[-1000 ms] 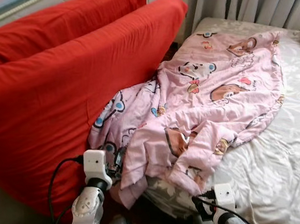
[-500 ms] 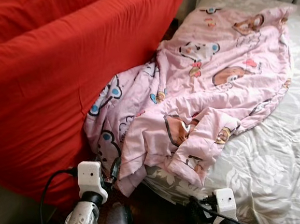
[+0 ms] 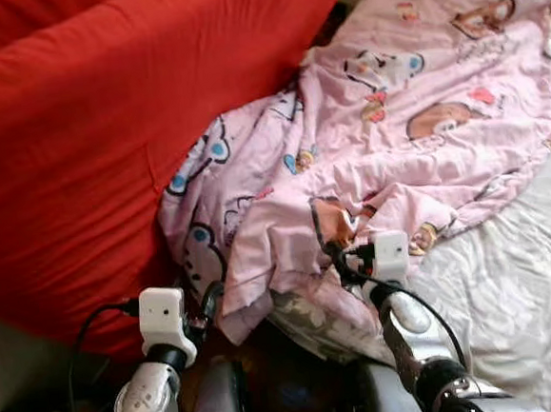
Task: Clean up the room
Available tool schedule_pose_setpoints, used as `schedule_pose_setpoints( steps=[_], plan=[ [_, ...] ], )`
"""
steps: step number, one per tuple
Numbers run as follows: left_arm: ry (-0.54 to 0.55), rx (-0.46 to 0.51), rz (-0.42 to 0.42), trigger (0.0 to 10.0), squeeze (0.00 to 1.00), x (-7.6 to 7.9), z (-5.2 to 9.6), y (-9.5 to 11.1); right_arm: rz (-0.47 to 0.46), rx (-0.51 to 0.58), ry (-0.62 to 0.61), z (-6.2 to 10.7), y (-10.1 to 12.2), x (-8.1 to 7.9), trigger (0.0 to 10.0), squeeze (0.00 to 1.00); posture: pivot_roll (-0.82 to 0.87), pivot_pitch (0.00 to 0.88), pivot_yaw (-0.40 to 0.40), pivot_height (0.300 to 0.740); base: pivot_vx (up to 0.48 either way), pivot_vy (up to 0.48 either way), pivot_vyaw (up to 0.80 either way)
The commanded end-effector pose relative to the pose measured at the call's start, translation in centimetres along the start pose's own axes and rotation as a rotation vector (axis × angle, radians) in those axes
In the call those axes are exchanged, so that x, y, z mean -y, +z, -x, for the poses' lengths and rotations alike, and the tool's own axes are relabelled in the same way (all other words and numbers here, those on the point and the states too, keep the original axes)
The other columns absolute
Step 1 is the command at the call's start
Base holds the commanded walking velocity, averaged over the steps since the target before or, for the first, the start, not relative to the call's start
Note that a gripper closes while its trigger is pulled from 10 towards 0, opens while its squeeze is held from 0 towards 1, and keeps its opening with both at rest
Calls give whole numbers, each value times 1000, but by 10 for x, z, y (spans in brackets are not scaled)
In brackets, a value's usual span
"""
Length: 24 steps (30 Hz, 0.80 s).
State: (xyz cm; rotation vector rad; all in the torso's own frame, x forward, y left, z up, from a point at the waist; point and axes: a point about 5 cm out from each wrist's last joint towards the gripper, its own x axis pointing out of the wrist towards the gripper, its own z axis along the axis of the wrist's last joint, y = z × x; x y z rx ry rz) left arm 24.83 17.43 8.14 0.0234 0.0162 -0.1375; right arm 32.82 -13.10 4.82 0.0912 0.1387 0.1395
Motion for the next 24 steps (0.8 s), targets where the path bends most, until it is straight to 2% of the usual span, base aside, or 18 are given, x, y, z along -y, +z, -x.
schedule_pose_setpoints(
  steps=[1, 3, 4, 6, 8, 16, 18, 20, 21, 22, 24],
  plan=[
    [10, -22, 14, 10000, 0, -1, 5, -3, 7, -76, -32, 5, -14, 0, 10000, 0, 91, 291, -9, 643, 0, 0, 0],
    [10, -26, 13, 10000, 0, -1, 6, -3, -37, -93, -56, 8, -19, 1, 10000, 0, 90, 293, -9, 643, 0, 0, 0],
    [12, -29, 13, 10000, 0, -2, 7, -3, -60, -158, -82, 13, -30, 2, 10000, 0, 91, 294, -9, 643, 0, 0, 0],
    [14, -34, 13, 10000, 0, -4, 7, -3, -90, -182, -70, 18, -39, 0, 10000, 0, 91, 294, -9, 643, 0, 0, 0],
    [15, -36, 12, 10000, 0, -4, 7, -3, -42, -217, -50, 24, -47, -2, 10000, 0, 86, 295, -8, 643, 0, 0, 0],
    [11, -40, 14, 10000, 0, -3, 6, -3, -28, -269, -15, 30, -57, -3, 10000, 0, 84, 294, -8, 643, 0, 0, 0],
    [11, -41, 14, 10000, 0, -3, 6, -3, -3, -292, 11, 32, -60, -4, 10000, 0, 84, 294, -8, 643, 0, 0, 0],
    [11, -43, 14, 10000, 0, -3, 6, -3, 106, -325, 45, 33, -62, -4, 10000, 0, 84, 292, -9, 643, 0, 0, 0],
    [11, -43, 14, 10000, 0, -3, 6, -3, 106, -325, 45, 33, -62, -4, 10000, 0, 84, 292, -9, 643, 0, 0, 0],
    [12, -43, 13, 10000, 0, -3, 6, -3, 155, -316, 58, 33, -61, -4, 10000, 0, 86, 291, -8, 643, 0, 0, 0],
    [13, -44, 12, 10000, 0, -3, 6, -3, 194, -298, 65, 32, -59, -4, 10000, 0, 85, 291, -8, 643, 0, 0, 0]
  ],
)
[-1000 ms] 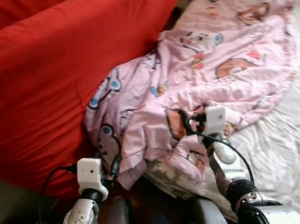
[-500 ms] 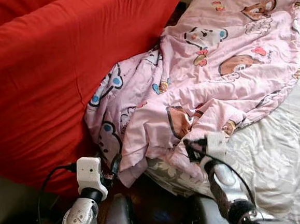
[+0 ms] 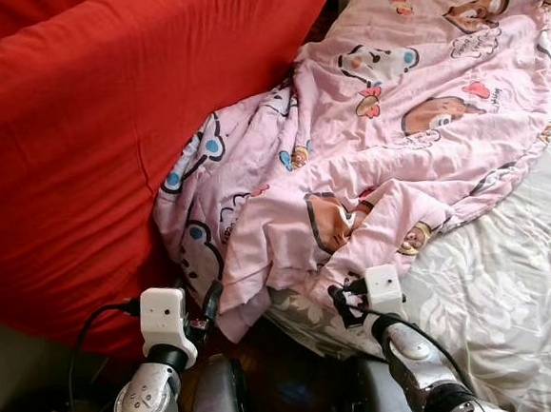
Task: Clean up the room
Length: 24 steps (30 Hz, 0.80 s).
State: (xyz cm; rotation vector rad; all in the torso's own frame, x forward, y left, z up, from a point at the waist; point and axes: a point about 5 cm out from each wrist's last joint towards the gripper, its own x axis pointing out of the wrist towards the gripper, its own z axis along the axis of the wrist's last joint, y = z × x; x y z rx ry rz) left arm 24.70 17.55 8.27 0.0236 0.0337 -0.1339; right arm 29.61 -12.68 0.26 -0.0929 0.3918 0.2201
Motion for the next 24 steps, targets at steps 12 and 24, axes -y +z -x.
schedule_pose_setpoints(
  steps=[12, 24],
  plan=[
    [11, -27, 10, 10000, 0, -2, 4, -4, 56, -3, 5, 4, -7, -2, 10000, 0, 83, 290, -8, 643, 0, 0, 0],
    [11, -27, 10, 10000, 0, -2, 4, -4, 56, -3, 5, 4, -7, -2, 10000, 0, 83, 290, -8, 643, 0, 0, 0]
  ],
)
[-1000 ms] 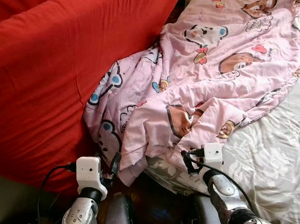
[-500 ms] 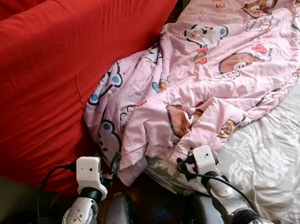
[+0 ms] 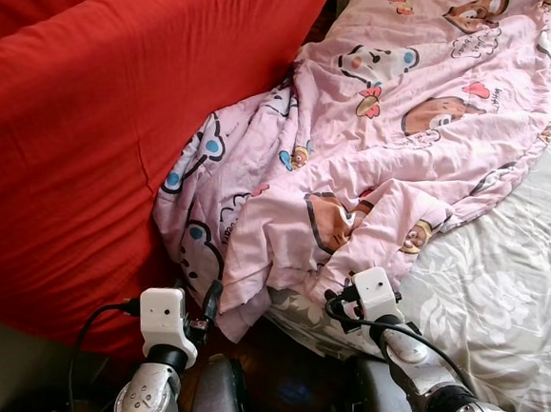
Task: Clean up the room
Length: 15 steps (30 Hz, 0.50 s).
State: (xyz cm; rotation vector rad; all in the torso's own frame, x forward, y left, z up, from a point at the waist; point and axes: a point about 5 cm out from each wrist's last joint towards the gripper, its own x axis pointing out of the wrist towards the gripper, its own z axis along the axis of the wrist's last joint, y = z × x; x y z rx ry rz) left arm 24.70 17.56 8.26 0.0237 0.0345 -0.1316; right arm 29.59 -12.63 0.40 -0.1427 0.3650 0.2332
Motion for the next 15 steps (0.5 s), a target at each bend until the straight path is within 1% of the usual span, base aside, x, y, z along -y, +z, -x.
schedule_pose_setpoints(
  steps=[1, 5, 6, 8, 15],
  plan=[
    [8, -26, 10, 10000, 0, -2, 4, -4, 3, -24, 4, 4, -8, -2, 10000, 0, 83, 290, -8, 643, 0, 0, 0],
    [8, -26, 10, 10000, 0, -2, 4, -4, 3, -24, 4, 4, -8, -2, 10000, 0, 83, 290, -8, 643, 0, 0, 0],
    [6, -22, 5, 10000, 0, -3, 0, -3, 5, 50, 39, 8, -7, -3, 10000, 0, 80, 251, 1, 643, 0, 0, 0],
    [1, -15, -4, 10000, 0, -4, -7, -1, -19, 141, 91, 17, -8, -5, 10000, 0, 80, 249, 2, 643, 0, 0, 0],
    [-2, -14, -4, 10000, 0, -4, -9, -1, -32, 179, 105, 21, -8, -8, 10000, 0, 76, 242, 3, 643, 0, 0, 0]
  ],
)
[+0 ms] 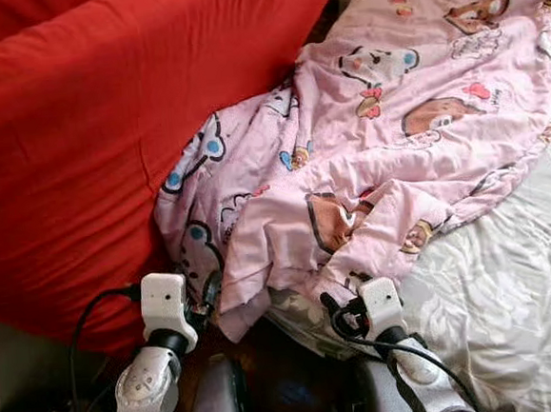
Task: Clean up the room
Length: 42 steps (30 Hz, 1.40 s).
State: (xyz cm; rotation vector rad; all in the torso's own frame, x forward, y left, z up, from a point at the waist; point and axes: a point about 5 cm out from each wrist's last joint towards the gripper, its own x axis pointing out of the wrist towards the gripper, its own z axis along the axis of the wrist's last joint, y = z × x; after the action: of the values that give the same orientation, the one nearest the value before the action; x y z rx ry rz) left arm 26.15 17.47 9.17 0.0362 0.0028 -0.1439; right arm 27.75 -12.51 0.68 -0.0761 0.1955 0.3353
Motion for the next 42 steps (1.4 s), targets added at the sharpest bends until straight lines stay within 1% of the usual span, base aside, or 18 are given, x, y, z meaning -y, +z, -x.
schedule_pose_setpoints(
  steps=[1, 4, 6, 7, 9, 14, 17, 20, 26, 32, 37, 42],
  plan=[
    [9, -45, 11, 10000, 0, -2, 6, -11, -3, -7, 7, 4, -5, -3, 10000, 0, 75, 241, 3, 643, 0, 0, 0],
    [7, -44, 12, 10000, 0, -2, 5, -11, 4, -24, 17, 6, -8, -4, 10000, 0, 74, 239, 3, 643, 0, 0, 0],
    [8, -43, 11, 10000, 0, -3, 5, -10, 73, -84, 19, 9, -15, -2, 10000, 0, 75, 236, 4, 643, 0, 0, 0],
    [8, -43, 11, 10000, 0, -3, 5, -10, 73, -84, 19, 9, -15, -2, 10000, 0, 75, 236, 4, 643, 0, 0, 0],
    [8, -42, 10, 10000, 0, -3, 4, -10, 139, -160, 19, 13, -25, 3, 10000, 0, 75, 236, 4, 643, 0, 0, 0],
    [3, -46, 11, 10000, 0, -2, 4, -12, 167, -203, 16, 15, -29, 6, 10000, 0, 73, 235, 5, 643, 0, 0, 0],
    [2, -48, 12, 10000, 0, -1, 5, -12, 160, -234, -15, 15, -32, 7, 10000, 0, 76, 237, 6, 643, 0, 0, 0],
    [2, -49, 13, 10000, 0, -1, 6, -12, 162, -241, -27, 14, -32, 7, 10000, 0, 77, 240, 7, 643, 0, 0, 0],
    [-1, -57, 14, 10000, 0, 1, 9, -13, 188, -277, -59, 12, -34, 6, 10000, 0, 80, 253, 11, 643, 0, 0, 0],
    [-5, -63, 17, 10000, 0, 2, 15, -13, 171, -255, -86, 7, -28, 6, 10000, 0, 87, 291, 10, 643, 0, 0, 0],
    [-6, -61, 18, 10000, 0, 4, 19, -11, 168, -262, -126, 4, -26, 8, 10000, 0, 105, 322, 13, 643, 0, 0, 0],
    [-3, -65, 17, 10000, 0, 4, 25, -9, 165, -255, -131, -1, -21, 5, 10000, 0, 118, 346, 17, 643, 0, 0, 0]
  ],
)
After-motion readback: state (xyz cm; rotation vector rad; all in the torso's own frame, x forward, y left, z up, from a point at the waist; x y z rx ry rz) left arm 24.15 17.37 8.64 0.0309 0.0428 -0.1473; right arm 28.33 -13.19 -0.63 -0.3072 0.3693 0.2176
